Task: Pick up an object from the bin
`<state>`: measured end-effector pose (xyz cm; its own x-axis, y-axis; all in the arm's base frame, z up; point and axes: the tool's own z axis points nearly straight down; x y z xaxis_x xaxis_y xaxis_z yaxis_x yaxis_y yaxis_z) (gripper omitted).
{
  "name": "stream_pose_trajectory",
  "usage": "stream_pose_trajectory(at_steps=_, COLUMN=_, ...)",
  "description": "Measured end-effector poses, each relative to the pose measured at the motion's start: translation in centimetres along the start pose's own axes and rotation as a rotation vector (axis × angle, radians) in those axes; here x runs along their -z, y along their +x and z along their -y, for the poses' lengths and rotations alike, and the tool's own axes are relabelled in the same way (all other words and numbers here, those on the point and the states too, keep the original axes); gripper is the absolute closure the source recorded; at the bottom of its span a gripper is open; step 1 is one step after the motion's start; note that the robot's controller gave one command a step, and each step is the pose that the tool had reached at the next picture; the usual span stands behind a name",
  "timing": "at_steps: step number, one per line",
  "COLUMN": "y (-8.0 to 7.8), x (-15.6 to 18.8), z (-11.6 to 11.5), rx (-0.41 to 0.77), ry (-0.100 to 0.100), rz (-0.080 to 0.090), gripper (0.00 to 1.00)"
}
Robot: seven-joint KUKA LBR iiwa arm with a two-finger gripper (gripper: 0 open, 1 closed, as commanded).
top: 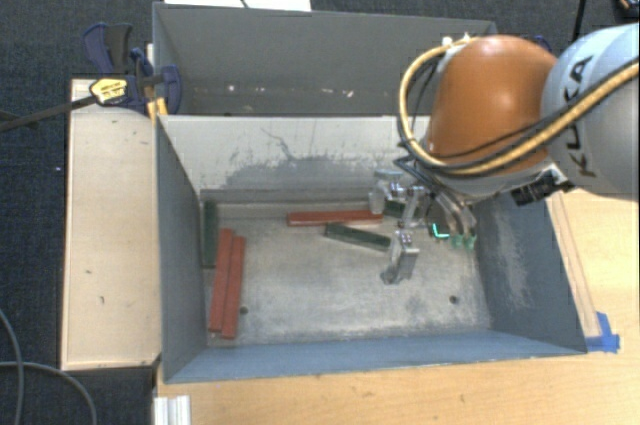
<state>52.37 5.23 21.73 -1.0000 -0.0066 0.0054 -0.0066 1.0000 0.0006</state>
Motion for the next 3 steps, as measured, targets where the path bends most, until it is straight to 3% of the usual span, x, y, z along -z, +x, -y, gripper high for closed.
stream_pose_trajectory(at_steps=1, y=-6.6, x=-10.1, z=0.9, rx=-0.039, ry=0.000, rz=0.006, gripper=0.00)
stream_pose_trajectory(at_steps=2, y=-6.9, x=-14.9, z=2.4, rx=-0.050, ry=0.001, rz=0.003, gripper=0.00)
stream_pose_trajectory(at_steps=3, y=-7.0, x=-14.5, z=2.2, rx=-0.051, ry=-0.001, rz=0.008, gripper=1.00)
